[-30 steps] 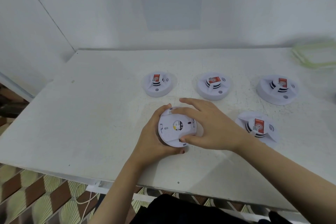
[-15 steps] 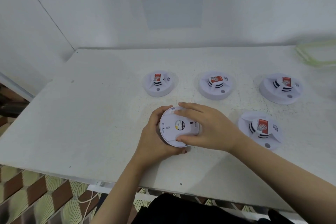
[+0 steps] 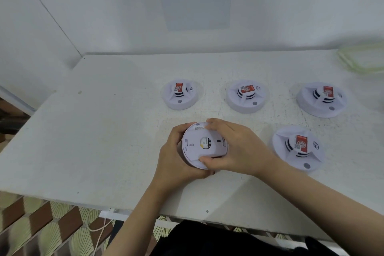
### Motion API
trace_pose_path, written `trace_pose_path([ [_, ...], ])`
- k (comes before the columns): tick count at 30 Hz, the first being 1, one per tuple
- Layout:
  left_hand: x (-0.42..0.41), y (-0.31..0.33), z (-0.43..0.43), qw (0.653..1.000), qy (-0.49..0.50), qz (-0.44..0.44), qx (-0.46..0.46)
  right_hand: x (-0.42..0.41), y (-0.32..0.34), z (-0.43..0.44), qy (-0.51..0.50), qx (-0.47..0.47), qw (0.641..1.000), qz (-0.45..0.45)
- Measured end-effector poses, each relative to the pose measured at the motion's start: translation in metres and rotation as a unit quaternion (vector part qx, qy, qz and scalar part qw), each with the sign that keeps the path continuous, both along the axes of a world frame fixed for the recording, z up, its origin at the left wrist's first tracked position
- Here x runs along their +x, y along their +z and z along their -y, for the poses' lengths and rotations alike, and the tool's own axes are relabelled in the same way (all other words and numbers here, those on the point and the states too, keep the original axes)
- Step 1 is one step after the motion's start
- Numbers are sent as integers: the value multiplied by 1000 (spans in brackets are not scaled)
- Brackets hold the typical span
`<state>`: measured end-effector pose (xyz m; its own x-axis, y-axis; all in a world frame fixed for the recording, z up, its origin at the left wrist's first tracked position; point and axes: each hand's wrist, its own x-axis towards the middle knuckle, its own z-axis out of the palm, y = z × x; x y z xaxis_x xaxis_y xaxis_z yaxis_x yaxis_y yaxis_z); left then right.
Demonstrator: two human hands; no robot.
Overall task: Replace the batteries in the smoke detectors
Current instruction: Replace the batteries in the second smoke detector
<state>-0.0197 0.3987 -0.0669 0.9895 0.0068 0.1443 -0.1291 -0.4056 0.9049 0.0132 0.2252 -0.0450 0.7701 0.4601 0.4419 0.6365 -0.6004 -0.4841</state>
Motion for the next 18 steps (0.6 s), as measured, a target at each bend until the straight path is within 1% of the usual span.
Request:
trace_pose_path([
  [4,-1,0,1,1000,-1,10,6,-4,-1,-2,-10,7,1000,16],
  [8,0,-2,0,1000,-3,17,4,-3,-2,-3,-12,7,1000,2],
  [12,1,-2,-1,999,-3,30,-14,-4,1,-2,-22,26,996,-77],
  [15,1,-2,-1,999,-2,42,-25,-7,2,-4,-10,31,991,-132],
  [18,0,1,0,998,-9,53,-26,-10,12,-7,0,75,980,-187],
])
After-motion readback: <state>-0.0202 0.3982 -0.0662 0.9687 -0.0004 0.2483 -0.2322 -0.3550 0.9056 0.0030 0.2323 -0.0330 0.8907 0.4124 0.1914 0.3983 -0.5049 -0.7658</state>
